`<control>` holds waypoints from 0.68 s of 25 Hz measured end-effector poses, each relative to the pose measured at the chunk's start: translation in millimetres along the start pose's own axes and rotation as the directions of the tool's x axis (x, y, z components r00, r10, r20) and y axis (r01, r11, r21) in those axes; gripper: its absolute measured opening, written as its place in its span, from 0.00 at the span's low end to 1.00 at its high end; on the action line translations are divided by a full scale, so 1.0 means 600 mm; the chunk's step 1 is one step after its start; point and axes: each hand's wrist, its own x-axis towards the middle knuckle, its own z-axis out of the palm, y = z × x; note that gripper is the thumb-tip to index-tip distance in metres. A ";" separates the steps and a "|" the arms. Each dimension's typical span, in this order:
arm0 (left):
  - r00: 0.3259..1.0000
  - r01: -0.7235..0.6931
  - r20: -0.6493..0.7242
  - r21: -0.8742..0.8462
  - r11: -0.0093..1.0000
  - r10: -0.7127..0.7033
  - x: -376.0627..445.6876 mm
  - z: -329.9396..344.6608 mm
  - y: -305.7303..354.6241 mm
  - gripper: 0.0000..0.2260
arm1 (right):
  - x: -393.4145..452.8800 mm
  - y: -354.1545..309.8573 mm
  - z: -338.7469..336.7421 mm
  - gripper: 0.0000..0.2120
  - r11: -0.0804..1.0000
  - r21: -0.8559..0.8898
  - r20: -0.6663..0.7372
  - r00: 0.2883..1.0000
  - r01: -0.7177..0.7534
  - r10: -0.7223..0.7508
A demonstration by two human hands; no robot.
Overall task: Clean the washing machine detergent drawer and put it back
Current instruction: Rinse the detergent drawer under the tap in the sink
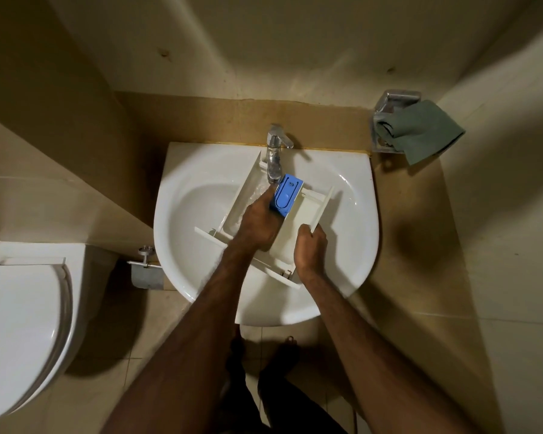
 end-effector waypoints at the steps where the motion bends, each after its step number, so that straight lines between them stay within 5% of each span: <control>1: 1.000 -0.001 -0.012 0.068 0.998 0.001 -0.005 -0.002 0.001 0.18 | -0.001 0.000 0.000 0.25 1.000 0.012 -0.018 1.000 0.003 -0.003; 4: 0.998 0.038 -0.058 0.500 0.865 -0.010 -0.041 0.006 0.007 0.16 | -0.004 -0.002 0.004 0.20 0.999 0.033 -0.051 0.999 -0.008 0.010; 6: 0.993 0.113 -0.093 0.611 0.783 -0.070 -0.053 0.013 -0.001 0.15 | -0.008 -0.003 0.003 0.18 1.000 0.023 -0.059 0.998 -0.004 0.005; 9: 0.996 0.074 -0.063 0.232 0.970 -0.062 -0.029 0.011 0.003 0.17 | -0.012 0.000 0.000 0.19 0.999 0.038 -0.054 0.998 0.011 -0.008; 12: 1.000 0.003 -0.026 -0.048 0.999 -0.004 -0.018 0.004 0.006 0.20 | -0.017 -0.002 -0.002 0.23 0.998 0.057 -0.064 0.998 0.010 -0.007; 14: 0.998 -0.021 -0.057 0.213 0.977 0.034 -0.019 -0.002 0.003 0.17 | -0.016 -0.002 0.000 0.19 0.998 0.060 -0.086 0.996 0.022 -0.016; 17: 0.998 0.041 -0.058 0.673 0.739 -0.003 -0.045 -0.003 0.013 0.13 | -0.016 -0.003 0.001 0.16 0.999 0.040 -0.104 0.994 0.028 -0.024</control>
